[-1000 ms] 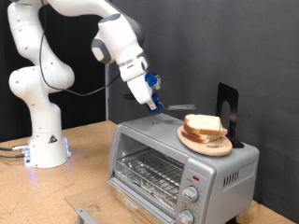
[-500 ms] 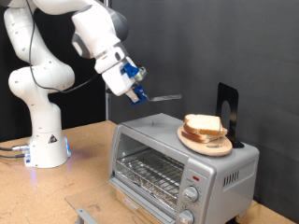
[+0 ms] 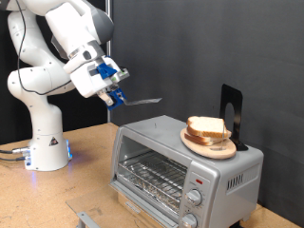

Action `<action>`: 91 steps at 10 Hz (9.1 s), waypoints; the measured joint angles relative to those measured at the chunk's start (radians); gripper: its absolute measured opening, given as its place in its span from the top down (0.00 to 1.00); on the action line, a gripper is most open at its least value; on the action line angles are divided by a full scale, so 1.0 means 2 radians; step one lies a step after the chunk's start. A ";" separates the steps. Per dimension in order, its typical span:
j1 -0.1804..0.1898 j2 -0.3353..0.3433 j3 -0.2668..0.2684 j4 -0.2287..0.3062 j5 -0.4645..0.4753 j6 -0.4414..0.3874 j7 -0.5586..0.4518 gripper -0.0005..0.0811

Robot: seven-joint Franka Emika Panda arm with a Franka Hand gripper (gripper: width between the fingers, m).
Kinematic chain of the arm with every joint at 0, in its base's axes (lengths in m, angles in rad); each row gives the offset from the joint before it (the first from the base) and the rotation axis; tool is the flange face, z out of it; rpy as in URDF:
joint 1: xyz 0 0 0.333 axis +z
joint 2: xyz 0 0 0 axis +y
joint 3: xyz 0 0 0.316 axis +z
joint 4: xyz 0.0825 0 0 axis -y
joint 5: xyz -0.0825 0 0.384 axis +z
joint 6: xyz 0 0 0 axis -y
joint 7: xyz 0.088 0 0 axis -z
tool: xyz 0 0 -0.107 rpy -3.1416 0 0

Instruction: Make a piece of toast with the oven

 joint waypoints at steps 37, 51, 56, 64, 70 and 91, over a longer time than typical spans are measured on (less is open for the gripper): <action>-0.024 0.220 0.076 0.271 -0.158 -0.253 0.032 0.50; -0.033 0.328 0.075 0.339 -0.186 -0.175 0.097 0.50; -0.031 0.343 0.085 0.341 -0.201 -0.151 0.103 0.50; -0.029 0.349 0.102 0.340 -0.204 -0.129 0.107 0.50; -0.029 0.305 0.105 0.268 -0.136 -0.063 0.057 0.50; -0.049 0.105 0.023 0.082 0.054 -0.065 -0.125 0.50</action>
